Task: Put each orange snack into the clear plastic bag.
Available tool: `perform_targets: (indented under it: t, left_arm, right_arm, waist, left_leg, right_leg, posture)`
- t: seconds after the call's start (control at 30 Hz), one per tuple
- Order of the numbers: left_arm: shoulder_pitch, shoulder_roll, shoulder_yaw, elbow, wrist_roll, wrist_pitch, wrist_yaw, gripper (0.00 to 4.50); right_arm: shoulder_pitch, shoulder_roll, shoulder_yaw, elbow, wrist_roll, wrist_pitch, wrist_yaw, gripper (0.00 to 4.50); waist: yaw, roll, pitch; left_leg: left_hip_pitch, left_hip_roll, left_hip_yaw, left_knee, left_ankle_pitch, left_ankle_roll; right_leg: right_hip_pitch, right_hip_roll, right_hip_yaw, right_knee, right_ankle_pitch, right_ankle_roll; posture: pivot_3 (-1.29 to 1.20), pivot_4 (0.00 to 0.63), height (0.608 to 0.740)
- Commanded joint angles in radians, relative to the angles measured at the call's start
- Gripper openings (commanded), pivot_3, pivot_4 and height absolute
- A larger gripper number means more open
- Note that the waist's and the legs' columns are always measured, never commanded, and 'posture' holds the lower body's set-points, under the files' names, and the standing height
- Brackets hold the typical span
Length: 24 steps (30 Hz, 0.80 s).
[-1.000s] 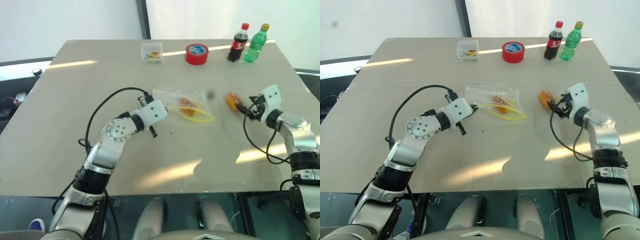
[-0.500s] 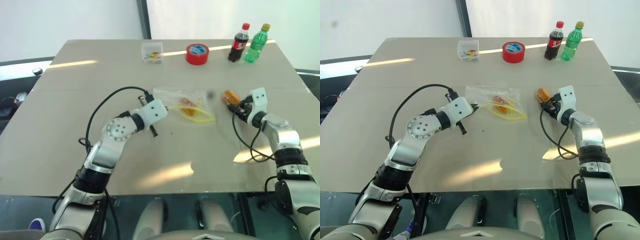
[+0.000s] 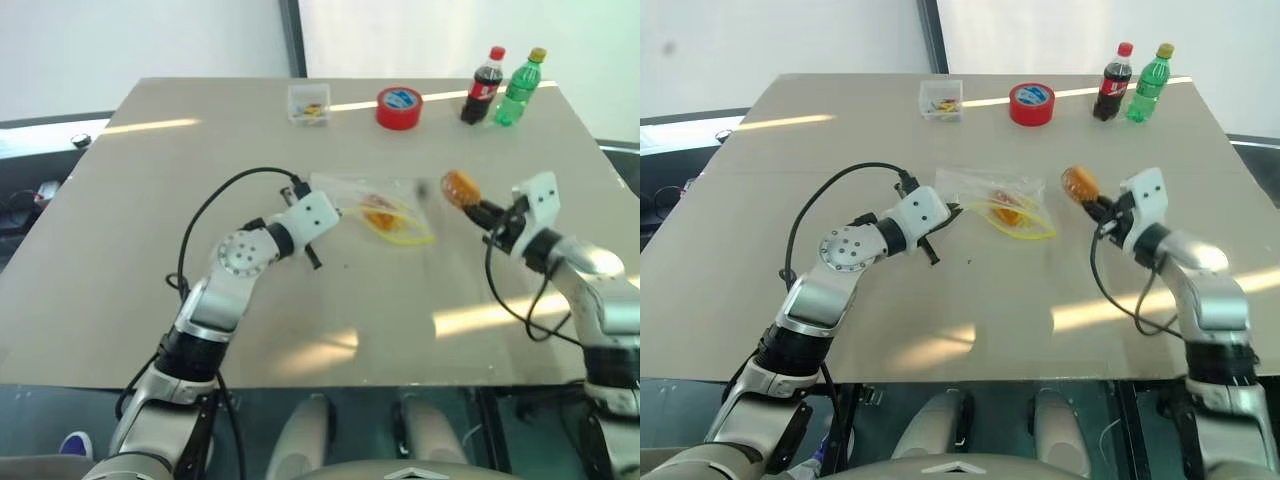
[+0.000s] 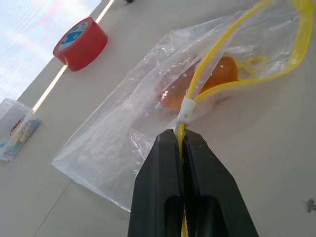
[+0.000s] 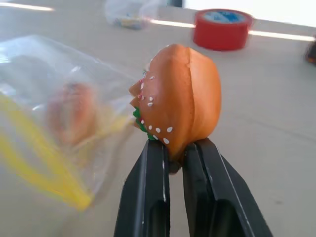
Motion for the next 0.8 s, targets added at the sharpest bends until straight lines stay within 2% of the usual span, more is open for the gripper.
perform_targets:
  t: [0.03,0.2,0.37,0.63,0.8]
  left_arm:
    - [-0.027,-0.008,0.018,-0.014,-0.024,0.004,0.004,0.00]
    - [-0.033,-0.002,0.008,-0.013,-0.031,-0.018,-0.005,0.00]
    - [-0.022,0.004,0.001,-0.013,-0.036,-0.048,-0.015,0.00]
    - [-0.004,0.010,-0.003,-0.032,-0.040,-0.069,-0.022,0.00]
    - [-0.007,0.013,0.004,-0.028,-0.030,-0.058,-0.012,0.00]
  right_arm:
    - [0.089,-0.030,0.024,-0.299,0.084,0.136,-0.038,0.39]
    - [0.093,0.030,0.068,-0.344,0.082,0.217,-0.160,0.39]
    - [0.045,0.086,0.145,-0.258,0.023,0.236,-0.236,0.39]
    - [-0.014,0.113,0.214,-0.153,-0.049,0.214,-0.259,0.39]
    - [-0.001,0.093,0.191,-0.231,-0.022,0.227,-0.226,0.39]
  waist:
    - [-0.002,0.000,0.000]
    - [-0.005,-0.001,0.000]
    - [-0.007,-0.001,0.000]
    - [-0.006,-0.001,0.000]
    - [-0.006,-0.001,0.000]
  left_leg:
    - [-0.001,0.000,0.001,0.001,0.000,0.000]
    - [0.005,-0.002,0.000,0.002,0.000,0.000]
    - [0.007,-0.002,-0.001,0.002,0.000,0.000]
    - [0.006,-0.003,-0.001,0.001,0.000,0.000]
    - [0.006,-0.003,-0.001,0.001,0.000,0.000]
  right_leg:
    - [-0.001,0.000,0.001,0.000,0.000,0.000]
    - [0.006,-0.001,0.000,0.000,0.000,0.001]
    - [0.008,0.000,-0.001,0.000,0.000,0.000]
    - [0.007,-0.001,-0.001,-0.001,0.000,0.000]
    - [0.007,-0.001,-0.001,-0.001,0.000,0.000]
  posture:
    - [0.00,0.150,0.740]
    - [0.00,0.150,0.740]
    - [0.00,0.150,0.740]
    - [0.00,0.150,0.740]
    - [0.00,0.150,0.740]
